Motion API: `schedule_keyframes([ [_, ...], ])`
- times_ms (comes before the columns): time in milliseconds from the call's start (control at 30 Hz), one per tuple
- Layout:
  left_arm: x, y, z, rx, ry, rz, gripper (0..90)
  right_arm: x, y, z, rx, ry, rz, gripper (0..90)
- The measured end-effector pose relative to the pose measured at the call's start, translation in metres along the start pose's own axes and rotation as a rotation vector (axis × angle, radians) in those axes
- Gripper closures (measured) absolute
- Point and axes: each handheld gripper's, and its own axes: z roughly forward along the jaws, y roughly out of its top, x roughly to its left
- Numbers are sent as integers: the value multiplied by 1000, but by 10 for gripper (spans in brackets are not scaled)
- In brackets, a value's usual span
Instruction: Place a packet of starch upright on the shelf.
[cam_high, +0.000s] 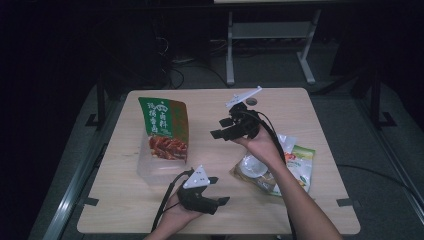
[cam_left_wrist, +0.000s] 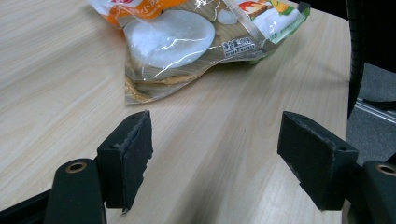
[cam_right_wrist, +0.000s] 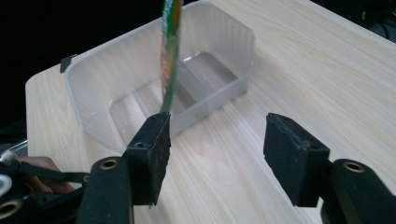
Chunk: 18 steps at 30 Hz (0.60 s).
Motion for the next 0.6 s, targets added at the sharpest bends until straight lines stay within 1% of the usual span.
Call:
schedule_keyframes([
  [67, 0, 1, 2, 7, -4, 9, 260, -4, -6, -6, 1, -4, 19, 385],
  [133, 0, 2, 4, 3, -8, 7, 259, -6, -11, -10, 12, -9, 34, 373],
  [167, 0, 3, 5, 3, -7, 18, 259, -9, -17, -15, 14, -8, 46, 370],
  [200, 0, 4, 5, 2, -9, 16, 259, -10, -19, -17, 20, -7, 54, 364],
  [233, 0, 5, 6, 1, -10, 13, 259, -13, -27, -23, 28, -22, 69, 354],
  [267, 0, 7, 6, 5, -10, 19, 259, -13, -30, -26, 36, -30, 80, 350],
  [300, 0, 8, 7, 2, -7, 32, 259, -13, -30, -26, 36, -30, 80, 350],
  [333, 0, 10, 9, 1, -3, 30, 267, -17, -40, -33, 45, -50, 92, 341],
  [367, 0, 11, 9, 1, -3, 34, 271, -18, -43, -35, 47, -52, 110, 338],
  [400, -1, 12, 11, 1, -1, 32, 273, -19, -47, -38, 51, -61, 119, 336],
  [433, 0, 15, 13, 5, 10, 47, 279, -21, -51, -41, 53, -67, 120, 334],
  [467, 0, 15, 13, 5, 10, 47, 285, -21, -51, -41, 53, -67, 120, 334],
  [500, 1, 17, 15, 8, 13, 45, 285, -22, -54, -43, 58, -72, 136, 330],
  [533, 2, 19, 17, 8, 15, 45, 287, -24, -59, -46, 62, -78, 140, 328],
  [567, 3, 21, 19, 10, 21, 53, 292, -25, -62, -48, 67, -84, 149, 325],
  [600, 4, 22, 22, 12, 25, 46, 298, -27, -66, -50, 70, -86, 155, 320],
])
